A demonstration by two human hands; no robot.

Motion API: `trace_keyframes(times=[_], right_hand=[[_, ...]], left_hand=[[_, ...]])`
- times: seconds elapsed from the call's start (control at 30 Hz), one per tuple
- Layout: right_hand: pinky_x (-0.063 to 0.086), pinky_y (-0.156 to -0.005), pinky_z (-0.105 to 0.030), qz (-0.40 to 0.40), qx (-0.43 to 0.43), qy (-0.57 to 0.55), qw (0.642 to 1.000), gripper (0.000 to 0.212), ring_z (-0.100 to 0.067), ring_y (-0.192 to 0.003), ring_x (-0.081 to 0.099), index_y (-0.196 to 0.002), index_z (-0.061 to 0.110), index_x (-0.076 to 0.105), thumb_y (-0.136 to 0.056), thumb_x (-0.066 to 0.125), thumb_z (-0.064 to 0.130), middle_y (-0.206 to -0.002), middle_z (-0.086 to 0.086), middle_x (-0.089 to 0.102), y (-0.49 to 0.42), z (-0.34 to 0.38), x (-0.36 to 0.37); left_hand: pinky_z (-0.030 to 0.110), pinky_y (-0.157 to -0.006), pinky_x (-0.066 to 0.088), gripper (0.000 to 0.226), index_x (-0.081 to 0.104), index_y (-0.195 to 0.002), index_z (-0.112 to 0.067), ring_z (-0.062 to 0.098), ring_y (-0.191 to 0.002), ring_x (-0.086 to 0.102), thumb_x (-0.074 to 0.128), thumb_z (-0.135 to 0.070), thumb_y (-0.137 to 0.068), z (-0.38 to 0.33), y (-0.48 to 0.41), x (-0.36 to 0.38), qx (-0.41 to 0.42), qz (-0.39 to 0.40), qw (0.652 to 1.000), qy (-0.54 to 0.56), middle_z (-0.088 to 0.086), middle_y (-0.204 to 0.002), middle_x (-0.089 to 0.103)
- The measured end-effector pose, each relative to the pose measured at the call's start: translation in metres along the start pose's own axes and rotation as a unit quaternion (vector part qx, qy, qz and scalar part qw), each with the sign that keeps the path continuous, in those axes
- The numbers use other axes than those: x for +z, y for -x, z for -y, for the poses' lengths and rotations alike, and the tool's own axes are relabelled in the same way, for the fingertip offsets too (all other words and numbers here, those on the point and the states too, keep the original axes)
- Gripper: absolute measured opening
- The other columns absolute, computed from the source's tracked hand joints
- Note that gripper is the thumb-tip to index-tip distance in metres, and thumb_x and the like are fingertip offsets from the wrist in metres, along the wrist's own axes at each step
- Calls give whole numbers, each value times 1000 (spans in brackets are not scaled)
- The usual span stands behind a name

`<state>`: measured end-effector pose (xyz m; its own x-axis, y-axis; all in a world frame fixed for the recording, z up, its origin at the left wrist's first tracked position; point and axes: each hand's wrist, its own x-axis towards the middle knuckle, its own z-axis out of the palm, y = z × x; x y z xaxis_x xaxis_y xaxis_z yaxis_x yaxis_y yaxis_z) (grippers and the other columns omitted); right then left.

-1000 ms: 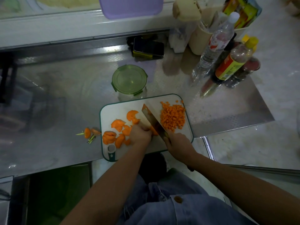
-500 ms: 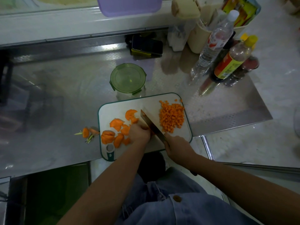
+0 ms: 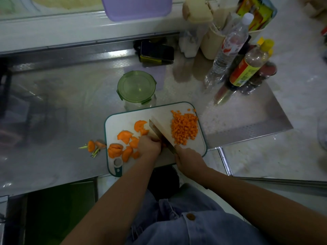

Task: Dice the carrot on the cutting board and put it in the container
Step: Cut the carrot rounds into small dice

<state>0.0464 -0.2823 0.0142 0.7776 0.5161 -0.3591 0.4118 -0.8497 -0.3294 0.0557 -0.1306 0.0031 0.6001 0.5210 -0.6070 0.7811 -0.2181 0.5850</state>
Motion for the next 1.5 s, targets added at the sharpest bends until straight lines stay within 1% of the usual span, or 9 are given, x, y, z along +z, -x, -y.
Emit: trace_keyframes(times=[0.2,0.3,0.47,0.63,0.7,0.8,1.17,1.37,1.5], right_hand=[[49,-60,-41,-48,-18,-32,998,32,-35,-69,59,-112,8,52,-98,34,30,-82,-16,62,5,-8,-4],[40,-54,-35,-84,-7,-93,992,30,-33,-63,56,-105,6,55,-98,39,30,-72,-16,60,6,-11,-11],[35,-55,-35,-129,34,-195,972,23,-30,-61,54,-86,8,53,-95,46,28,-67,-14,55,0,-15,-21],[47,-56,-41,-114,58,-209,969,18,-36,-62,59,-92,7,55,-96,49,24,-68,-11,53,0,-21,-23],[48,-57,-42,-101,62,-201,972,19,-36,-63,60,-94,6,55,-96,50,23,-71,-13,56,1,-23,-21],[49,-57,-44,-96,56,-194,975,14,-32,-59,58,-84,16,47,-96,50,23,-66,-5,51,3,-24,-19],[34,-58,-31,-46,32,-119,991,17,-25,-66,50,-82,19,42,-96,45,27,-72,-5,50,-4,-15,-19],[37,-61,-31,-20,20,-32,999,23,-32,-79,59,-102,9,53,-98,41,29,-88,-14,60,-3,-13,-20],[34,-61,-29,-21,36,-36,998,22,-27,-73,56,-100,10,53,-98,39,27,-83,-10,57,-2,-10,-15]], left_hand=[[35,-68,52,14,73,-84,-2,32,-85,66,69,-14,-81,6,0,2,20,-4,1000,-19,17,-89,70],[30,-63,47,19,74,-84,-6,28,-82,66,71,-24,-81,9,1,3,50,-11,997,-49,12,-87,71],[27,-60,37,23,67,-89,-12,26,-82,64,64,-34,-86,16,1,-6,165,-56,976,-128,7,-86,69],[34,-70,44,43,55,-122,-17,30,-102,53,61,-15,-80,11,-7,-13,372,-7,871,-320,12,-118,48],[36,-75,46,44,54,-124,-21,28,-110,48,60,-15,-81,5,-7,-10,413,10,818,-401,9,-121,43],[36,-81,43,28,58,-114,-17,26,-113,44,55,-19,-87,-2,-6,-8,436,11,781,-448,8,-118,46],[34,-93,41,37,54,-115,-8,27,-118,44,56,-35,-89,5,5,4,326,-48,859,-391,11,-122,51],[34,-82,43,23,61,-106,-11,25,-112,47,57,-28,-90,12,5,2,328,-51,867,-373,7,-113,54],[35,-77,44,17,64,-99,-11,26,-104,51,58,-22,-89,13,3,3,322,-46,884,-336,8,-108,57]])
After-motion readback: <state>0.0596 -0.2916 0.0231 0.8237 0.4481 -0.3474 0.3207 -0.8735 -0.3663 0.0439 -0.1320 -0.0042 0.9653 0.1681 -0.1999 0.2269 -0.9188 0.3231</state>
